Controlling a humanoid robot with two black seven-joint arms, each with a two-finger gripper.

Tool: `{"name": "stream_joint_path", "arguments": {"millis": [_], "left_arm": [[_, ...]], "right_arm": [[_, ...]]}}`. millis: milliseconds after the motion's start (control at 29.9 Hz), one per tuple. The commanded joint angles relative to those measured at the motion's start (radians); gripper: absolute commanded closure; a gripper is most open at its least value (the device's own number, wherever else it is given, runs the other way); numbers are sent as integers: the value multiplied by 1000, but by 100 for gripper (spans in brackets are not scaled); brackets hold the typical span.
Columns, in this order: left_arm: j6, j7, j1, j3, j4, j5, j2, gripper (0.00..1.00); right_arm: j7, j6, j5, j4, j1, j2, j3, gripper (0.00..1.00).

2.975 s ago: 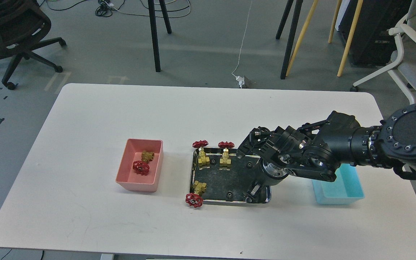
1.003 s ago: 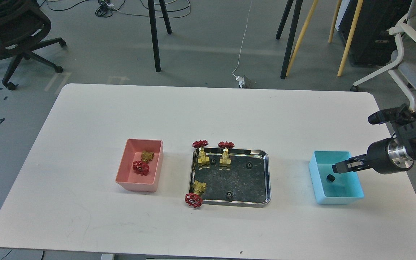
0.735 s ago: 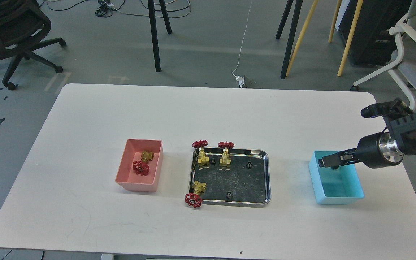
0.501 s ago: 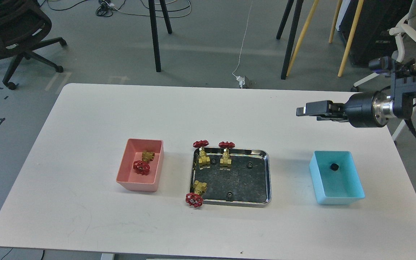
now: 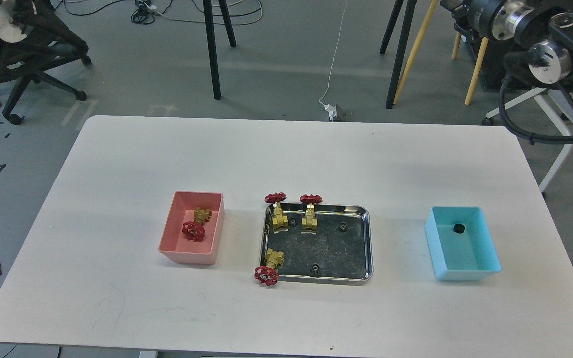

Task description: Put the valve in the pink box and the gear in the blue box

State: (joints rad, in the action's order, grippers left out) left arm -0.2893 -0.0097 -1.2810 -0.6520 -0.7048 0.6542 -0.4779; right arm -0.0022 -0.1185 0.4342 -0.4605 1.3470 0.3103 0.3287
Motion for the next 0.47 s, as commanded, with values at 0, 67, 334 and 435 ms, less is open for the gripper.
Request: {"name": "stream_joint_path", "arguments": {"millis": [0, 67, 334, 435], "left_arm": [[-36, 11, 5, 5, 62, -8, 56, 8], [-47, 16, 0, 23, 125, -5, 102, 8], [-51, 28, -43, 45, 314, -90, 226, 8], [-53, 27, -44, 45, 315, -91, 226, 8]], "right_arm": [[-21, -1, -5, 298, 46, -176, -7, 16], [-21, -6, -9, 431, 58, -250, -11, 16], [-9, 25, -11, 451, 77, -286, -4, 4], [-13, 42, -11, 450, 98, -277, -5, 1]]}}
